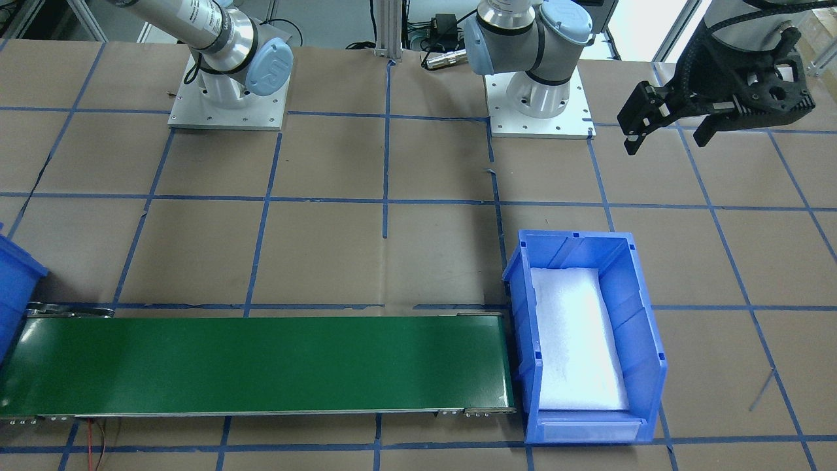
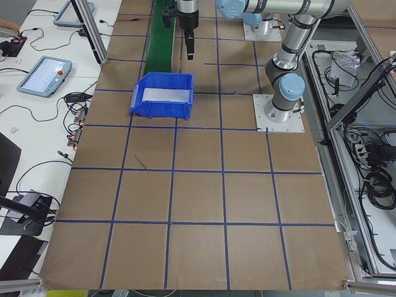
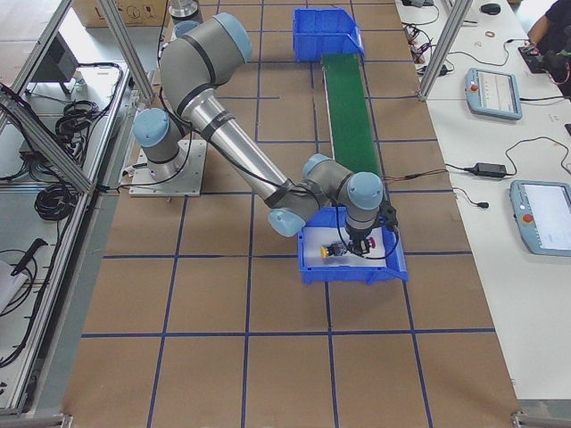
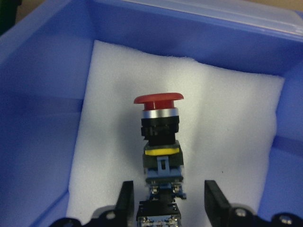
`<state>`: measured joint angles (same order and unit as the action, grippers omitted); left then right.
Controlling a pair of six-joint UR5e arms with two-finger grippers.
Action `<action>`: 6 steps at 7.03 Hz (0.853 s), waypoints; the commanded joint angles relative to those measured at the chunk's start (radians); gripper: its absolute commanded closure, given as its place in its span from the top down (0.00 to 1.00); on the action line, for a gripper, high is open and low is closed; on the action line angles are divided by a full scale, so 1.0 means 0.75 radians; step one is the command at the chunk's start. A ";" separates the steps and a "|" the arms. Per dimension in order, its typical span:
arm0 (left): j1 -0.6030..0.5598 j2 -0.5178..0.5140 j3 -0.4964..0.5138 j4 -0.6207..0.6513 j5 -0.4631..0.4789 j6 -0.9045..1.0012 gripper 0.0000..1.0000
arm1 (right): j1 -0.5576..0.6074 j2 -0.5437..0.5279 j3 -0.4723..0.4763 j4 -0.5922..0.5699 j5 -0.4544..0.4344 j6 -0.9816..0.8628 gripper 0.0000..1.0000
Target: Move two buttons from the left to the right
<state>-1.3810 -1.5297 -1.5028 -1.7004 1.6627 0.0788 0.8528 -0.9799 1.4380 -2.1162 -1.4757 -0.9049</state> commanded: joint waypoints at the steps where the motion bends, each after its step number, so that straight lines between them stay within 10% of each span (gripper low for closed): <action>1: -0.083 -0.024 -0.007 -0.001 -0.020 -0.027 0.99 | 0.000 0.002 0.003 -0.001 0.016 0.002 0.99; 6: -0.177 -0.057 -0.043 0.021 -0.183 -0.007 0.99 | 0.110 -0.494 0.066 0.452 -0.133 0.305 1.00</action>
<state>-1.5361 -1.5644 -1.5267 -1.6890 1.6069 0.0671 0.8937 -1.2455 1.4678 -1.8865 -1.5429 -0.7645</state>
